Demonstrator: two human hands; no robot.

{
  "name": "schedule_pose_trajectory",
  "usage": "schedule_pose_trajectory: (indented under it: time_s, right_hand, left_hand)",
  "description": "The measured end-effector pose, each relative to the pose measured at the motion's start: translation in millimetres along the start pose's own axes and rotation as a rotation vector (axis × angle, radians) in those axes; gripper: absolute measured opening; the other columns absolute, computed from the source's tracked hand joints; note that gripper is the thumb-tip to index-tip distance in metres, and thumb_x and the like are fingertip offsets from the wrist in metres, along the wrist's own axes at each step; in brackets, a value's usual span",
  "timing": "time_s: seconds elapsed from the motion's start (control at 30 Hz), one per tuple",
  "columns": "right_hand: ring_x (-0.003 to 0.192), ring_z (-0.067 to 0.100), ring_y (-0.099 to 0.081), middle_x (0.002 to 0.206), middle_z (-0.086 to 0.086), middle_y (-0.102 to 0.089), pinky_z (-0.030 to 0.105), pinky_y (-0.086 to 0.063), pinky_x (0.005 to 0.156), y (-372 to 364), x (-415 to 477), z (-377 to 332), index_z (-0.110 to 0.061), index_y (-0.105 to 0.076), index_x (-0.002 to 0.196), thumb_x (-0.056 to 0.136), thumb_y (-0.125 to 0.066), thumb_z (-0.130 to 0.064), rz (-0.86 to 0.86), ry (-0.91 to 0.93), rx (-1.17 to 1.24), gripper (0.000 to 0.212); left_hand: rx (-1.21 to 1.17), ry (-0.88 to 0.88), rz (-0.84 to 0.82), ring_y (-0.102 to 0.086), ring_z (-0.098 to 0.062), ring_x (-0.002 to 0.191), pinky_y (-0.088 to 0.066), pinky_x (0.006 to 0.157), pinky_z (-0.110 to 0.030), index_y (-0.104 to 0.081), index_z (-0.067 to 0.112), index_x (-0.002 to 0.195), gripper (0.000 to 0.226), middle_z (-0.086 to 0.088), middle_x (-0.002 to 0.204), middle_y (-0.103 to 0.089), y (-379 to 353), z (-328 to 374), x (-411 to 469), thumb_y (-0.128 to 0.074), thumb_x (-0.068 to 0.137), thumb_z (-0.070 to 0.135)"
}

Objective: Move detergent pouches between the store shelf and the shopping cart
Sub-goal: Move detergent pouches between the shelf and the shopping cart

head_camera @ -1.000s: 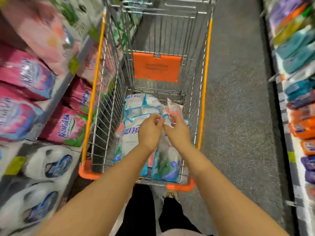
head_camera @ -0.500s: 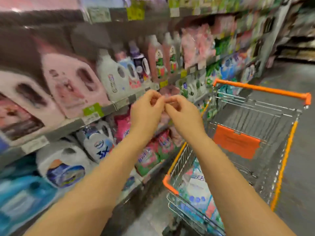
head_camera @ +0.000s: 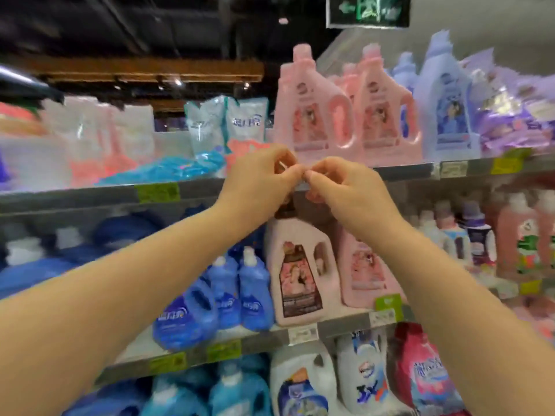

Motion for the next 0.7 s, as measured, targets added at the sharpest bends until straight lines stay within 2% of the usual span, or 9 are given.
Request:
schedule_pose_trajectory:
  time_s: [0.1, 0.17, 0.23, 0.33, 0.4, 0.47, 0.57, 0.7]
  right_hand:
    - [0.082, 0.019, -0.064, 0.073, -0.003, -0.066, 0.033, -0.047, 0.077, -34, 46, -17, -0.021, -0.066, 0.085, 0.090, -0.055, -0.025, -0.055, 0.085, -0.022, 0.013]
    - [0.086, 0.017, -0.064, 0.078, -0.004, -0.066, 0.030, -0.047, 0.078, -55, 80, -25, -0.022, -0.068, 0.092, 0.089, -0.055, -0.027, -0.104, 0.152, -0.126, 0.014]
    - [0.092, 0.019, -0.063, 0.090, 0.000, -0.069, 0.030, -0.048, 0.081, -73, 114, -31, -0.023, -0.069, 0.098, 0.089, -0.055, -0.028, -0.109, 0.240, -0.268, 0.018]
    - [0.097, 0.021, -0.059, 0.104, 0.001, -0.067, 0.030, -0.045, 0.080, -90, 164, -38, -0.022, -0.068, 0.103, 0.089, -0.053, -0.027, -0.068, 0.413, -0.512, 0.022]
    - [0.092, 0.019, -0.057, 0.106, 0.001, -0.066, 0.029, -0.044, 0.076, -99, 198, -38, -0.023, -0.067, 0.107, 0.088, -0.054, -0.026, -0.115, 0.472, -0.603, 0.022]
    - [0.091, 0.018, -0.055, 0.108, 0.000, -0.065, 0.029, -0.045, 0.077, -112, 232, -27, -0.024, -0.064, 0.112, 0.088, -0.057, -0.028, -0.194, 0.487, -0.678, 0.026]
    - [0.106, 0.024, -0.056, 0.118, 0.002, -0.063, 0.033, -0.047, 0.087, -143, 282, 5, -0.025, -0.057, 0.123, 0.086, -0.061, -0.031, -0.339, 0.489, -0.851, 0.038]
    - [0.117, 0.025, -0.053, 0.131, 0.003, -0.055, 0.035, -0.045, 0.094, -180, 334, 49, -0.025, -0.035, 0.141, 0.083, -0.068, -0.034, -0.513, 0.344, -0.922, 0.068]
  left_hand:
    - [0.060, -0.007, 0.006, -0.057, -0.010, 0.056, -0.048, 0.067, -0.027, -0.060, 0.021, 0.078, 0.015, 0.008, 0.060, -0.058, 31, -35, 29, -0.057, 0.090, 0.029]
    - [0.152, -0.006, 0.010, -0.055, -0.001, 0.047, -0.046, 0.058, -0.018, -0.059, 0.024, 0.076, 0.018, 0.010, 0.058, -0.058, 47, -56, 51, -0.056, 0.090, 0.034]
    - [0.272, -0.012, 0.005, -0.054, 0.001, 0.046, -0.043, 0.052, -0.011, -0.059, 0.022, 0.077, 0.018, 0.010, 0.057, -0.057, 59, -75, 75, -0.055, 0.090, 0.033]
    - [0.451, 0.008, -0.052, -0.062, -0.007, 0.058, -0.050, 0.065, -0.018, -0.061, 0.022, 0.084, 0.010, 0.013, 0.063, -0.054, 72, -104, 113, -0.055, 0.089, 0.028]
    - [0.536, 0.025, -0.112, -0.063, -0.009, 0.063, -0.047, 0.061, -0.019, -0.060, 0.023, 0.090, 0.008, 0.014, 0.067, -0.053, 75, -122, 139, -0.057, 0.089, 0.031]
    - [0.612, 0.061, -0.194, -0.063, -0.011, 0.071, -0.044, 0.061, -0.019, -0.059, 0.025, 0.101, 0.017, 0.009, 0.077, -0.059, 72, -143, 163, -0.058, 0.088, 0.036]
    - [0.748, 0.107, -0.258, -0.057, -0.022, 0.103, -0.041, 0.080, -0.026, -0.053, 0.023, 0.124, 0.040, -0.003, 0.112, -0.062, 61, -184, 196, -0.059, 0.087, 0.039]
    - [0.707, 0.196, -0.327, -0.052, -0.022, 0.113, -0.040, 0.090, -0.028, -0.040, 0.023, 0.135, 0.058, -0.003, 0.128, -0.055, 41, -236, 234, -0.060, 0.085, 0.045]
Point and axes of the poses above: each hand's wrist, its own x-axis towards the middle knuckle, its own y-axis out of the back of the hand, z = x × y, the point moved 1 cm from there along x, towards the middle knuckle
